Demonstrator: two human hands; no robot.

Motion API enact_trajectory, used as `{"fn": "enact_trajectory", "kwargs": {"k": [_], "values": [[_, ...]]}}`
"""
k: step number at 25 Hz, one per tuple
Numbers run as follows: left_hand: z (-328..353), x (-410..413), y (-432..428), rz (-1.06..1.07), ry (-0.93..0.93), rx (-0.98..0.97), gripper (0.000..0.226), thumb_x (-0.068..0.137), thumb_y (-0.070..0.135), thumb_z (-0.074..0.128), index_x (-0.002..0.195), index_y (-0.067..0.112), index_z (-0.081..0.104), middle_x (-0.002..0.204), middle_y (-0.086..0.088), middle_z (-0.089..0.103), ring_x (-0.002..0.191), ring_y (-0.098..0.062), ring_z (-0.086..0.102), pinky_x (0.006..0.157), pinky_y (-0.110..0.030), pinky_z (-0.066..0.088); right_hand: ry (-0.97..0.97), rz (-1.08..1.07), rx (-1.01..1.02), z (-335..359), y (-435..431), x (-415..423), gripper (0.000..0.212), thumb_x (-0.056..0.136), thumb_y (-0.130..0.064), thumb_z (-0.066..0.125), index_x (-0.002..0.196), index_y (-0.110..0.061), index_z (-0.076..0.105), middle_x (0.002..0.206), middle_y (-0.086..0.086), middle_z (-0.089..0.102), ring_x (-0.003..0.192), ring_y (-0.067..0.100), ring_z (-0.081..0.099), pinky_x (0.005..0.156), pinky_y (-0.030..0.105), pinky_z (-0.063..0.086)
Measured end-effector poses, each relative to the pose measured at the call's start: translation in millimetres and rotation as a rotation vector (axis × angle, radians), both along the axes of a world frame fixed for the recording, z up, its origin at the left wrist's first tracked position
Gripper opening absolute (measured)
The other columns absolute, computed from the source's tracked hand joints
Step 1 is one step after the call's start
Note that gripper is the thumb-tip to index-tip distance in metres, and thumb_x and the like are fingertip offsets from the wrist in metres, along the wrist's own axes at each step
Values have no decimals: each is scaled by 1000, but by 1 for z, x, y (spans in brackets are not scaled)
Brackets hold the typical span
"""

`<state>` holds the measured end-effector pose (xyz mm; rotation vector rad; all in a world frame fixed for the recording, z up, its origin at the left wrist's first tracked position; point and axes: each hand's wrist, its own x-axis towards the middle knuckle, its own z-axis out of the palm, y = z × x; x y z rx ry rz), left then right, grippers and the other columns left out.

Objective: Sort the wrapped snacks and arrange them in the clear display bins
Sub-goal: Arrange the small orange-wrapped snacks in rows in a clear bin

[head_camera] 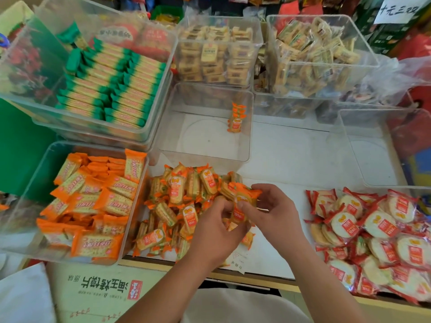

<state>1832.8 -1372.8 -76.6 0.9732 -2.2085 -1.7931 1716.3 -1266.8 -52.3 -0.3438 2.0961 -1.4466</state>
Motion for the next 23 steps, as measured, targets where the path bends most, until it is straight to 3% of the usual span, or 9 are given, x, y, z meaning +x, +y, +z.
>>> {"fn": "enact_trajectory", "kwargs": {"k": [3,7,10,13,17,20,23], "values": [[-16,-15,-30,-157,-29,-119,30,89,36,76,118,34,67,112,21,64,108,1,60,90,-22,50,53,-74,40,-2,0,-20,40,78,-22,90,111,-30,68,97,-13,75,92,7,71,78,28,62],[-59,-40,-101,58,-289,-561,49,92,36,68,137,18,58,131,-2,63,125,-26,56,105,-41,48,49,-67,61,3,-4,-42,41,78,-29,89,112,-30,68,99,-11,74,91,7,71,81,29,61],[-79,-60,-123,-68,-515,-721,65,89,51,67,143,18,51,137,-5,60,130,-30,50,107,-43,43,54,-64,68,3,-12,-52,40,78,-30,89,112,-29,68,98,-10,74,90,5,70,78,23,60],[-84,-72,-126,-133,-532,-811,65,88,55,66,142,22,52,137,-1,61,128,-29,49,105,-43,41,44,-74,70,1,-16,-62,39,79,-29,89,113,-29,68,99,-10,74,91,5,70,76,21,59],[-82,-66,-129,-73,-340,-652,59,83,37,79,137,26,59,126,3,67,121,-25,56,102,-42,42,40,-73,90,-5,-28,-73,38,80,-28,88,112,-29,68,99,-10,75,91,7,71,81,27,60],[-54,-57,-122,80,-117,-300,54,84,23,83,132,34,60,116,13,62,94,-6,65,83,-29,56,44,-55,104,-9,-39,-80,38,81,-30,87,113,-29,68,101,-11,75,90,6,70,80,27,58],[-15,-49,-119,176,33,-18,51,78,12,88,117,33,63,110,8,67,88,-8,69,77,-20,58,31,21,113,-9,-49,-88,38,84,-30,85,118,-29,66,103,-12,75,89,2,70,75,18,55]]}}
